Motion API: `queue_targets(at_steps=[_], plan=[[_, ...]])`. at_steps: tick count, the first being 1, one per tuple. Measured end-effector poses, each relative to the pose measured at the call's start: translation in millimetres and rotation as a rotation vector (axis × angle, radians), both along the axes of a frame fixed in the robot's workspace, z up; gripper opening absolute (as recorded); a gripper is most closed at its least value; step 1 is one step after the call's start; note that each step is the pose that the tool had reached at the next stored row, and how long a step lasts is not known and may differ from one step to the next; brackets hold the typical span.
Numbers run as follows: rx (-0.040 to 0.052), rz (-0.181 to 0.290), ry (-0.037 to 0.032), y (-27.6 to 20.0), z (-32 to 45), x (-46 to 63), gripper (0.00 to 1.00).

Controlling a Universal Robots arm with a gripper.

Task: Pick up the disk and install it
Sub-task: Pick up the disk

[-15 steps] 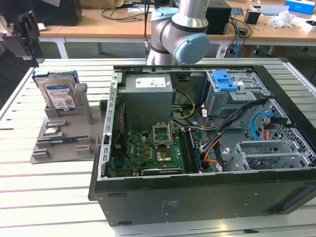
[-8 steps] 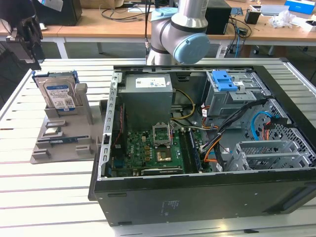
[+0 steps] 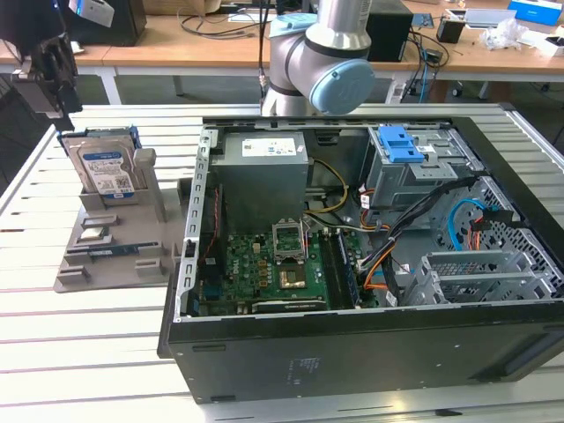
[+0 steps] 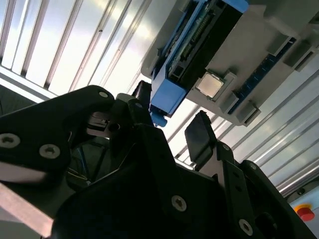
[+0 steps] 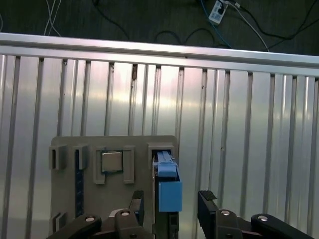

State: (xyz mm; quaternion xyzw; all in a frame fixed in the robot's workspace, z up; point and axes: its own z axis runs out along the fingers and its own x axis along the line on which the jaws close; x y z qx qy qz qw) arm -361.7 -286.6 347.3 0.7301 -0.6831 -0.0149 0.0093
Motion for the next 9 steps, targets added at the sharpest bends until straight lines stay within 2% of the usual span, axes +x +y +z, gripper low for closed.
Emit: queue_targets(at_steps=[1,3,4,5,9], plan=[[0.0001,0.0,0.0,-0.7,-1.6,0.6,0.55],[-0.0048,0.0,0.0001,-0.7,-36.6,3.9,0.55],[-0.0047,0.0,0.0001,-0.7,-43.5,3.9,0.55],[-0.0048,0.0,0.0002,-0.7,-47.4,3.9,0.55],[-0.0048,0.0,0.0005,-0.7,-55.0,3.9,0.55]])
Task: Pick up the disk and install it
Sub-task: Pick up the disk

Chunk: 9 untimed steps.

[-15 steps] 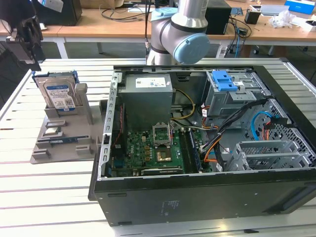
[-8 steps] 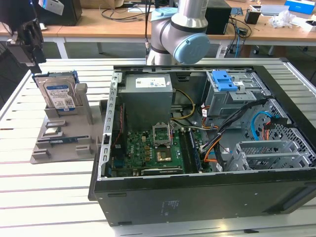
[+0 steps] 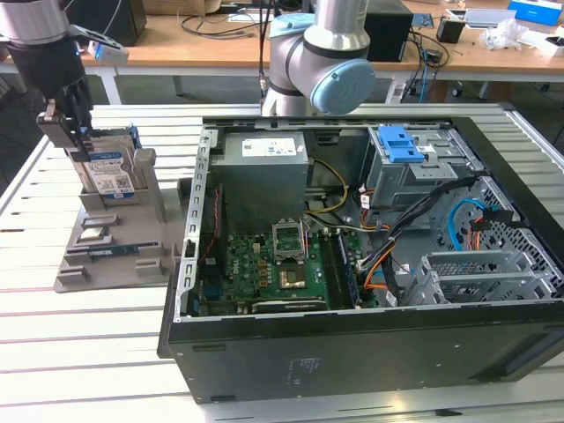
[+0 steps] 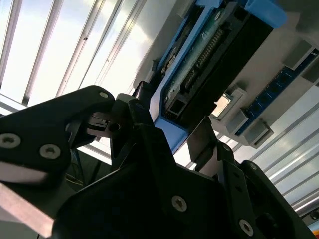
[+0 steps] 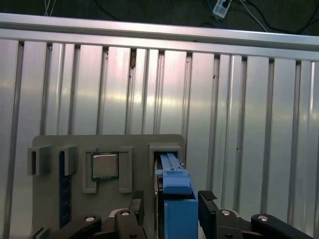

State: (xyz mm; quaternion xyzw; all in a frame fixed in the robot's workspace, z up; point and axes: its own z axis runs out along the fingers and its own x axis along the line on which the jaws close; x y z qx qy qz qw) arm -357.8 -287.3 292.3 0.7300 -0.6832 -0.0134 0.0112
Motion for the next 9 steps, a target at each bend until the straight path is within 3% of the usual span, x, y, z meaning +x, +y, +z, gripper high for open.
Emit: queue_targets(at_steps=[9], plan=[[-0.0021,0.0,0.0,0.0,-1.9,0.0,0.55]])
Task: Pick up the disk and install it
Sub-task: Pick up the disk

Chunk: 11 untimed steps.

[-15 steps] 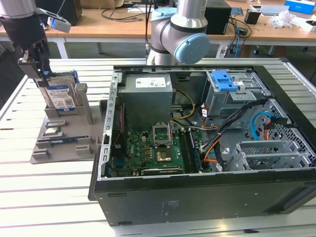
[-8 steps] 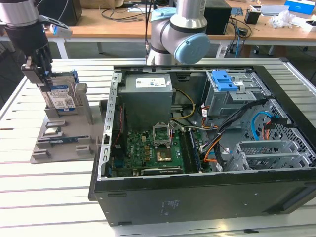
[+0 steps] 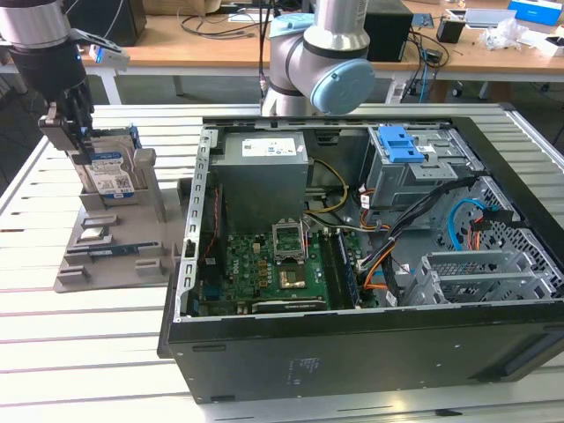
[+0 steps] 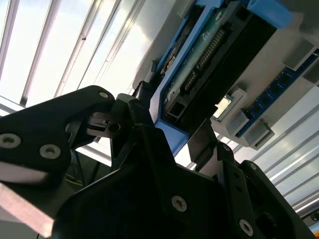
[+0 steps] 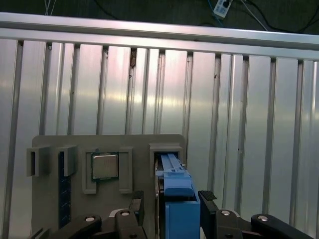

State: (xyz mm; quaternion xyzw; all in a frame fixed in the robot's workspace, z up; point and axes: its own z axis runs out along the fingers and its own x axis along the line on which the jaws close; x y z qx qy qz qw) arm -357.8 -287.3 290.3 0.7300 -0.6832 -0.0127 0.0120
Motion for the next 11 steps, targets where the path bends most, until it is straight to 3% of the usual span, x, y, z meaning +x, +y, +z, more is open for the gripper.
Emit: queue_targets(at_steps=[2,4,11], plan=[[0.0,0.0,0.0,0.0,0.0,0.0,0.53],[-0.0001,0.0,-0.0001,0.0,-0.1,0.0,0.37],[0.0,0.0,0.0,0.0,-0.2,0.0,0.37]])
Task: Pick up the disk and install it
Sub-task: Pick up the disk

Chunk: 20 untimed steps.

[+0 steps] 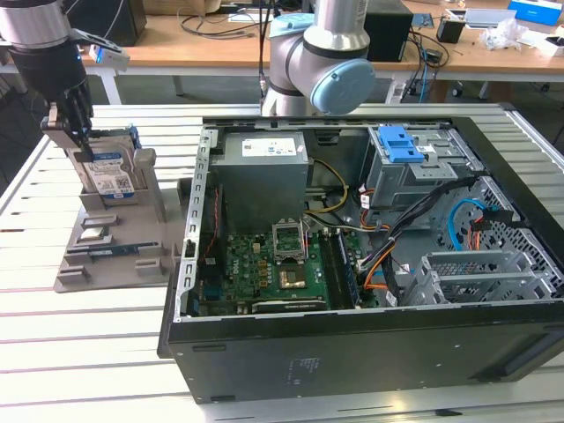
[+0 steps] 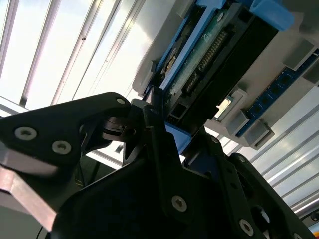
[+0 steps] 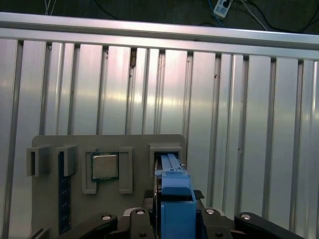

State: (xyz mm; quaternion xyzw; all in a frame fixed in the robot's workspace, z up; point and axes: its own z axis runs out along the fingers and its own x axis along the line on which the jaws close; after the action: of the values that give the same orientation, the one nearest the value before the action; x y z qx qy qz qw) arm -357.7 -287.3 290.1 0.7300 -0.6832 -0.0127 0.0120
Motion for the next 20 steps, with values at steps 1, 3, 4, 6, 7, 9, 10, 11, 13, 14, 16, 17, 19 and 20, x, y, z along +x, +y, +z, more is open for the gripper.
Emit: queue_targets(at_steps=[1,3,4,6,7,9,10,11,13,14,16,17,19,20], plan=[[0.0,0.0,0.0,0.0,0.0,0.0,0.37],[0.0,0.0,0.0,0.0,0.0,0.0,0.37],[0.0,0.0,0.0,0.0,-0.1,0.0,0.37],[0.0,0.0,0.0,0.0,-0.1,0.0,0.37],[0.0,0.0,0.0,0.0,-0.1,0.0,0.37],[0.0002,0.0,-0.0004,0.0,0.4,0.1,0.37],[0.0002,0.0,-0.0004,0.0,1.4,0.1,0.37],[0.0001,0.0,0.0,0.0,3.5,0.0,0.37],[0.0,0.0,0.0,0.0,8.2,0.0,0.37],[0.0,0.0,-0.0001,0.0,9.8,0.0,0.37],[0.0,0.0,0.0,0.0,14.5,0.0,0.37],[0.0001,0.0,-0.0001,0.0,16.9,0.0,0.37],[0.0,0.0,0.0,0.0,20.5,0.0,0.37],[0.0,0.0,0.0,0.0,22.1,0.0,0.37]])
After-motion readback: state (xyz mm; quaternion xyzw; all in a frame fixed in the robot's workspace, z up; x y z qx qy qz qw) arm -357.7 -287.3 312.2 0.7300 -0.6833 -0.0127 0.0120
